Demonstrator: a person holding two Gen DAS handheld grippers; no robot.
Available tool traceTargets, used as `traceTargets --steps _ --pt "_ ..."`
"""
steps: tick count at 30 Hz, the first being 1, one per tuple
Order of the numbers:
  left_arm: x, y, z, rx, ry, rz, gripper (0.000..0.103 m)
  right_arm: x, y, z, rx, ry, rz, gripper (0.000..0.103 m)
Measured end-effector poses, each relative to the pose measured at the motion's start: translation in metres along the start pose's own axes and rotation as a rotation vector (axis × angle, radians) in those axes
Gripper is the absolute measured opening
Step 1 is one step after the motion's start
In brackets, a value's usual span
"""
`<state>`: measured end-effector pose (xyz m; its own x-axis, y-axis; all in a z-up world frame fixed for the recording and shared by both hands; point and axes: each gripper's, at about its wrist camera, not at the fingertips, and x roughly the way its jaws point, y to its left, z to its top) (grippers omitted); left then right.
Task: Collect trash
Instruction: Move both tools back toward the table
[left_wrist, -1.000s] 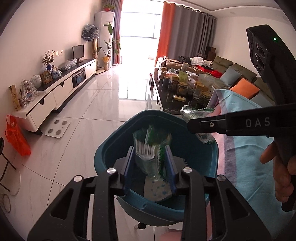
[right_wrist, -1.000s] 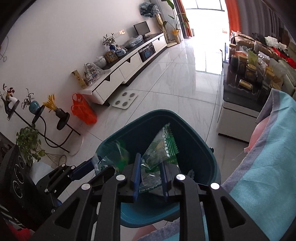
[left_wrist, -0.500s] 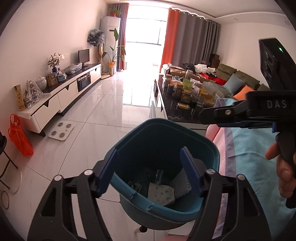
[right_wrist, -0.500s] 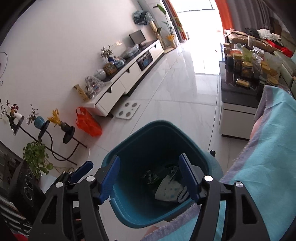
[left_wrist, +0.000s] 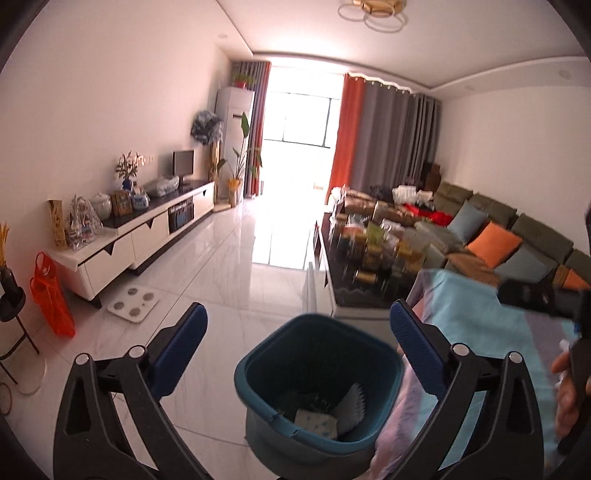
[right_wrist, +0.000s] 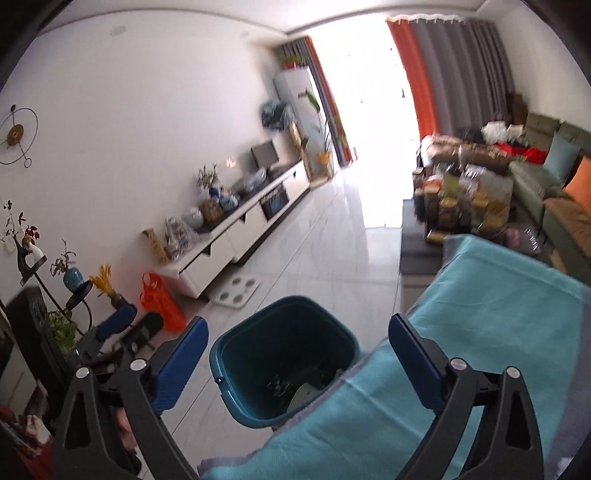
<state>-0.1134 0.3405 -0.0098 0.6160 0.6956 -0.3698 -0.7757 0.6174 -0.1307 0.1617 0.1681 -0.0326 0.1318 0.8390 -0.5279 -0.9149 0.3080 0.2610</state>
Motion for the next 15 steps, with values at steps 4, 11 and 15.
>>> traceTargets --steps 4,11,15 --pt "-0.029 -0.014 0.015 -0.014 -0.063 -0.023 0.097 -0.042 0.0 -0.012 -0.028 -0.093 -0.063 0.096" --pt "-0.072 -0.064 0.024 0.029 -0.152 -0.102 0.097 -0.109 -0.012 -0.041 -0.036 -0.209 -0.205 0.096" --pt "-0.092 -0.101 0.019 0.067 -0.171 -0.174 0.097 -0.14 -0.019 -0.055 -0.029 -0.256 -0.294 0.096"
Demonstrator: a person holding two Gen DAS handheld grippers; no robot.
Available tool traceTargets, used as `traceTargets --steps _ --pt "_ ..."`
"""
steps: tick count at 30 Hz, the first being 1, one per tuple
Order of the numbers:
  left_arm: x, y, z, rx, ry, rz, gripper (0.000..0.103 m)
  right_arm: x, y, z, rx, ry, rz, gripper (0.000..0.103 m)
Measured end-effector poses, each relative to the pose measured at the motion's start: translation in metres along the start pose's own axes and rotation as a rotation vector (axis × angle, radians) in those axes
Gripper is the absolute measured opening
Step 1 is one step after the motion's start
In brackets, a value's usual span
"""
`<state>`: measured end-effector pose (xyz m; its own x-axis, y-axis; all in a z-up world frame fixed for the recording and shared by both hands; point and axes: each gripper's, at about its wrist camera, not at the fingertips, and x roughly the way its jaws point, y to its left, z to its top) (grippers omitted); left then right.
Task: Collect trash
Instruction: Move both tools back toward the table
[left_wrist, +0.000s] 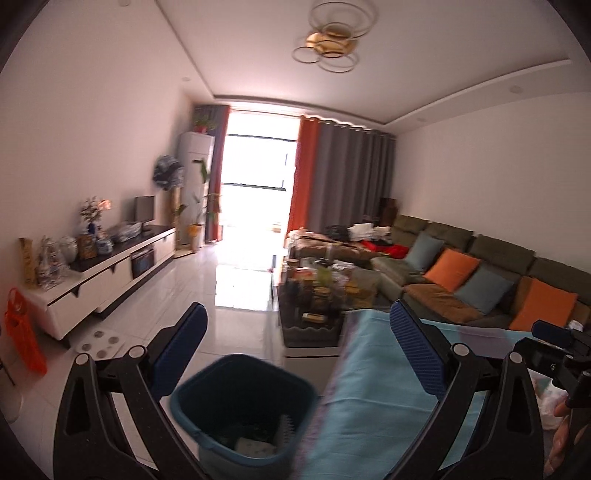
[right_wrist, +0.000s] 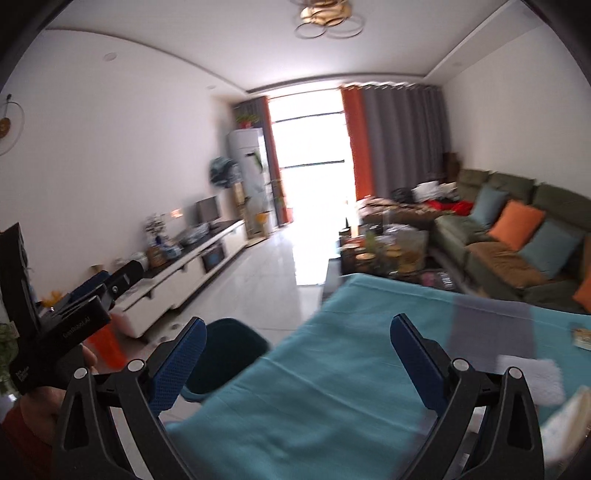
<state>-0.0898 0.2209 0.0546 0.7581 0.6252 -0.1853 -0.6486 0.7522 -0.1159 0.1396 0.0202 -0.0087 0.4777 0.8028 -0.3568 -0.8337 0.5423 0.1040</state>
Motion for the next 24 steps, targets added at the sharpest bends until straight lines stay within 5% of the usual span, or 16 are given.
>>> traceTargets --steps 14,24 --pt "-0.034 -0.125 -0.033 0.101 0.066 -0.283 0.097 -0.093 -0.049 -0.042 0.061 -0.099 -0.284 0.096" --pt "-0.047 -0.176 -0.068 0.177 0.153 -0.435 0.097 -0.13 -0.082 -0.08 0.159 -0.05 -0.451 0.096"
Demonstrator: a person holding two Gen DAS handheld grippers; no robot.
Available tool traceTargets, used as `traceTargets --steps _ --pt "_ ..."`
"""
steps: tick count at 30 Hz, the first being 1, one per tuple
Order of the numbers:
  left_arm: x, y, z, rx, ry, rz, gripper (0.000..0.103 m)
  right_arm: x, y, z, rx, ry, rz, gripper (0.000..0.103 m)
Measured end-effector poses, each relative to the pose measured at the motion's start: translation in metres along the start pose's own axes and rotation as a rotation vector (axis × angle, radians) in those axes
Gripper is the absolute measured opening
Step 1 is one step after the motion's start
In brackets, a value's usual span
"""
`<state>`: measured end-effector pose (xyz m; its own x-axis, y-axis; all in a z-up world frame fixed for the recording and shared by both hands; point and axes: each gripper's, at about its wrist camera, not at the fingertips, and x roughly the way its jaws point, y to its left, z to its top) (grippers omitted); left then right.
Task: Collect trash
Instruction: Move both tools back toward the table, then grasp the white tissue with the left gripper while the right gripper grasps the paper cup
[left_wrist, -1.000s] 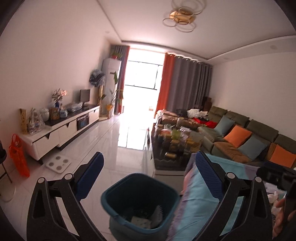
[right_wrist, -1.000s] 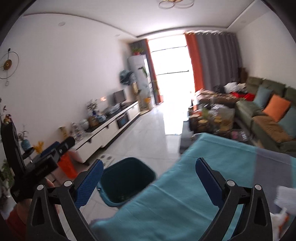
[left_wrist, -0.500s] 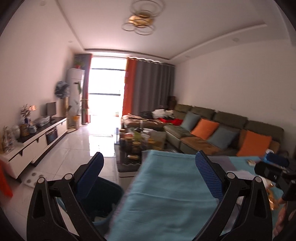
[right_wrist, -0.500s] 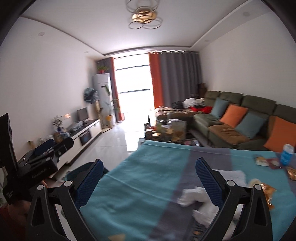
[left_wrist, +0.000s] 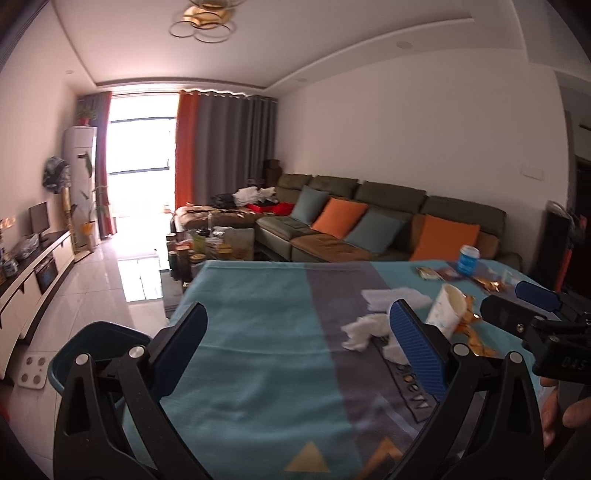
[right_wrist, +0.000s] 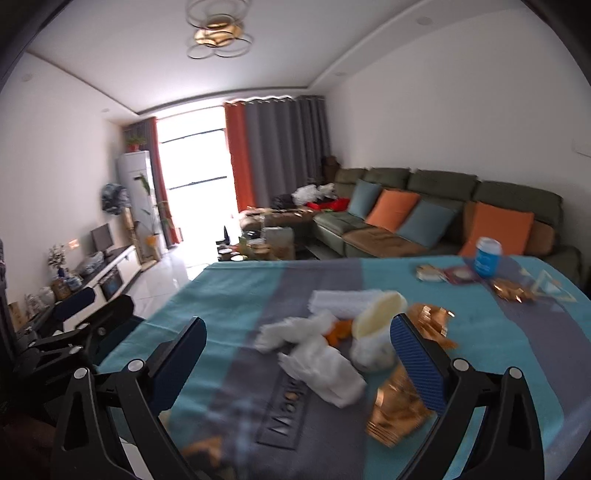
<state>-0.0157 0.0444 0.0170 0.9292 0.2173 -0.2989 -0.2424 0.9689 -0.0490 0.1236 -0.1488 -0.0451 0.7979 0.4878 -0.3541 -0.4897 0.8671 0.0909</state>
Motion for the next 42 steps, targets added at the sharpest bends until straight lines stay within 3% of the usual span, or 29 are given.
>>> traceTargets --steps 11,28,37,39,42 --pt "0.011 0.001 -0.001 0.011 0.031 -0.05 0.097 0.005 -0.023 -0.008 0.048 0.038 -0.059 0.096" --pt "0.084 0.005 -0.001 -0.011 0.155 -0.096 0.097 0.072 -0.039 -0.005 0.096 0.182 -0.136 0.095" --pt "0.116 0.003 -0.001 -0.003 0.188 -0.131 0.097 0.107 -0.051 -0.008 0.144 0.275 -0.163 0.07" --pt "0.122 0.0 -0.002 0.002 0.196 -0.139 0.097 0.111 -0.054 -0.01 0.16 0.291 -0.161 0.056" --pt "0.13 -0.005 0.0 0.019 0.193 -0.15 0.097 0.116 -0.057 -0.011 0.169 0.306 -0.159 0.045"
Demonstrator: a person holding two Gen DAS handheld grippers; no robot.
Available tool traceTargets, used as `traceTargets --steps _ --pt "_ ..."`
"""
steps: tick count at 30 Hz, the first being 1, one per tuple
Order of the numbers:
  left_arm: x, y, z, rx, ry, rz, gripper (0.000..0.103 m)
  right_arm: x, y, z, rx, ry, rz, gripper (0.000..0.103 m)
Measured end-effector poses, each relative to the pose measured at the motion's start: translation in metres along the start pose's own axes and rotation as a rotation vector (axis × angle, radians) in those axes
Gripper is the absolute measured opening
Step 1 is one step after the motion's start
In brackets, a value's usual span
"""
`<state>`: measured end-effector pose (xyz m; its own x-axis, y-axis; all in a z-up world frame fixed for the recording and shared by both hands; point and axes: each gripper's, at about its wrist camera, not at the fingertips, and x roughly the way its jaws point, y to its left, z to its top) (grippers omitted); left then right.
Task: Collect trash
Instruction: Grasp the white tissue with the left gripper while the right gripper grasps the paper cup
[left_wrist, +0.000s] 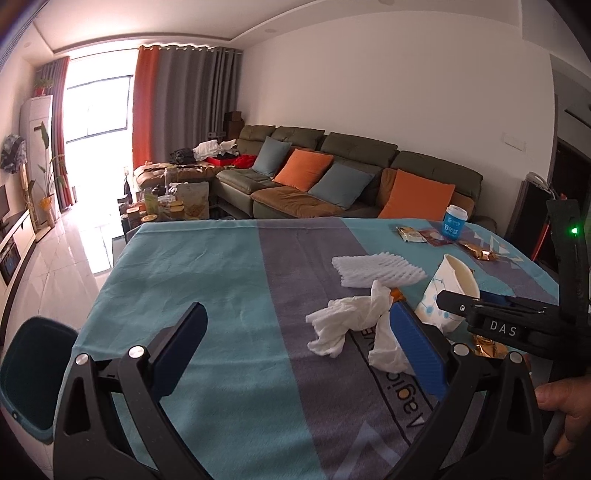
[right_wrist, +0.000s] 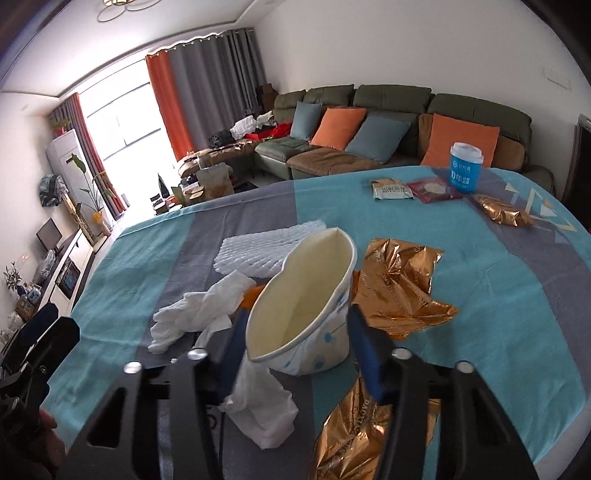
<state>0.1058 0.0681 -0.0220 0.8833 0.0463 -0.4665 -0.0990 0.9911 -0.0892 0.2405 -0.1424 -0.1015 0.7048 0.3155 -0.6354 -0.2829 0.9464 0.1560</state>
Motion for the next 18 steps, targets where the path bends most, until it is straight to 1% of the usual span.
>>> traceTargets --steps 1,3,6,8,11,12,13,17,18 --pt "0.004 -0.001 0.001 0.005 0.001 -0.005 0.097 0.001 0.0 0.001 0.002 0.002 0.002 0.043" --pt "0.01 -0.005 0.004 0.013 0.0 -0.015 0.097 0.002 -0.002 0.002 0.012 0.008 0.01 0.033" --pt "0.017 -0.01 0.007 0.024 0.005 -0.024 0.097 0.001 -0.004 0.003 0.024 0.007 0.012 0.024" --pt "0.022 -0.012 0.008 0.032 0.013 -0.028 0.097 0.001 -0.008 0.004 0.042 0.007 0.018 0.023" --pt "0.027 -0.014 0.007 0.039 0.021 -0.036 0.097 0.0 -0.01 0.004 0.057 -0.001 0.026 0.019" --pt "0.029 -0.015 0.008 0.043 0.026 -0.039 0.097 -0.001 -0.011 0.005 0.062 -0.003 0.03 0.017" --pt "0.031 -0.016 0.008 0.046 0.027 -0.043 0.097 -0.002 -0.012 0.006 0.064 -0.01 0.033 0.017" --pt "0.043 -0.017 0.01 0.059 0.045 -0.058 0.097 -0.014 -0.015 0.011 0.077 -0.063 0.054 0.016" --pt "0.048 -0.018 0.01 0.063 0.064 -0.064 0.097 -0.018 -0.016 0.013 0.083 -0.084 0.066 0.016"
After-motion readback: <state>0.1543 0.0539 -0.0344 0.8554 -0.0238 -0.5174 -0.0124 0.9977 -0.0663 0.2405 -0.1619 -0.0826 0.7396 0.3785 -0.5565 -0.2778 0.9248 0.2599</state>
